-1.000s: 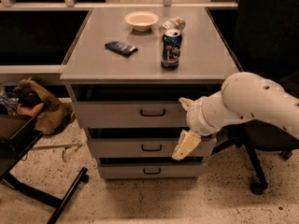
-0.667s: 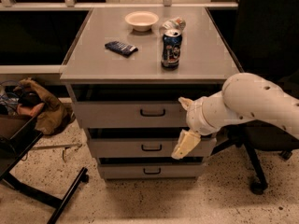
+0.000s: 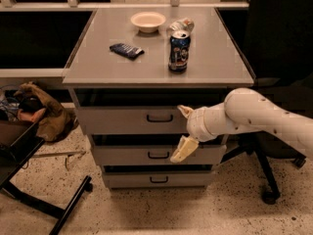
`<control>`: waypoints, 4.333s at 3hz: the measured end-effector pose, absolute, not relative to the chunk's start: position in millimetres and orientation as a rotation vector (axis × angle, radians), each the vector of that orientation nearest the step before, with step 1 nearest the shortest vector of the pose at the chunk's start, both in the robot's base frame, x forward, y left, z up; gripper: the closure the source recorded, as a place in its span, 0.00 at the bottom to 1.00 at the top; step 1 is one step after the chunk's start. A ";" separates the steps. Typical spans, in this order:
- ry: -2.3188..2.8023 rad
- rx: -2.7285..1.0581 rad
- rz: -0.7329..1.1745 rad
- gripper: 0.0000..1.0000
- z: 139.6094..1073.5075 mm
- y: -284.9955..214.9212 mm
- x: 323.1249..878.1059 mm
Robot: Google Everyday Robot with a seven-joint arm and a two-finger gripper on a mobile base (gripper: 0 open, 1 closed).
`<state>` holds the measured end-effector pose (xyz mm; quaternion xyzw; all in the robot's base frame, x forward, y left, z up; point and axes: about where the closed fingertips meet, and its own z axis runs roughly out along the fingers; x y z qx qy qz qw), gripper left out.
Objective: Open top drawer
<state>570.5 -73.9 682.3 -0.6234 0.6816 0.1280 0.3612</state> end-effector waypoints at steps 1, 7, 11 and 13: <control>1.751 -1.599 0.346 0.00 667.7 -70.4 576.5; 1.671 -1.709 0.096 0.00 671.3 -9.4 640.6; 1.942 -1.973 0.246 0.00 676.9 -11.5 612.5; 1.984 -1.997 0.288 0.00 692.3 -20.8 582.9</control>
Offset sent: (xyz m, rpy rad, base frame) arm 0.0581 0.0182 -0.0068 -0.1391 -0.1774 -0.0806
